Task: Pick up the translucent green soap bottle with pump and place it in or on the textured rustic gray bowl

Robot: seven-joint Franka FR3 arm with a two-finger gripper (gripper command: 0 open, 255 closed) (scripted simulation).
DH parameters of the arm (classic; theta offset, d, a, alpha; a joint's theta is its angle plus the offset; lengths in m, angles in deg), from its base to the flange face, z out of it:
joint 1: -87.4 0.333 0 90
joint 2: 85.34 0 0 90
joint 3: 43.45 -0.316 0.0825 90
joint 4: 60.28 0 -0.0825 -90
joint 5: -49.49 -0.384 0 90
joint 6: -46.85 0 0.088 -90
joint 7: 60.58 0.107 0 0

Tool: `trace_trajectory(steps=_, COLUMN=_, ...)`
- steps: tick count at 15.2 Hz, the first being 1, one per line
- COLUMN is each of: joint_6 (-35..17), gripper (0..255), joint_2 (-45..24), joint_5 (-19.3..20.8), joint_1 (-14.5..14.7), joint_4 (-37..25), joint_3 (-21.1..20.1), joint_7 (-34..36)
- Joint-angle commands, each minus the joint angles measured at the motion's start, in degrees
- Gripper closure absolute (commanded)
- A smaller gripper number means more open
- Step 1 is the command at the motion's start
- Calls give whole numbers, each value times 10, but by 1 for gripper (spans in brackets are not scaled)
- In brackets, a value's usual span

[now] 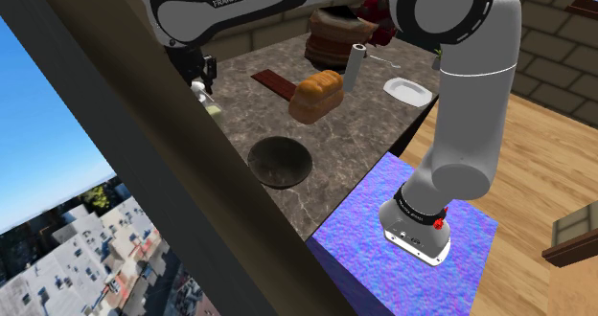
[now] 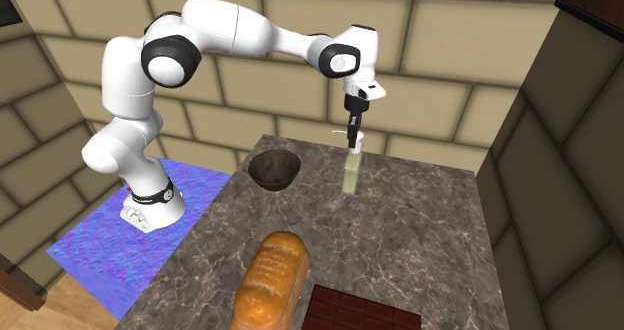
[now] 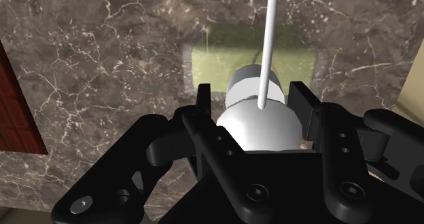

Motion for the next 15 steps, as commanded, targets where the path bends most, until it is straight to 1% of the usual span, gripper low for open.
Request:
trace_trajectory(steps=1, joint_6=13, gripper=255, joint_2=3, joint_5=-2, joint_1=0, joint_4=-11, joint_3=-1, joint_7=-3)
trace_trajectory(steps=15, joint_6=115, gripper=255, joint_2=9, joint_5=-9, joint_1=9, joint_4=-109, joint_3=-5, joint_7=-20)
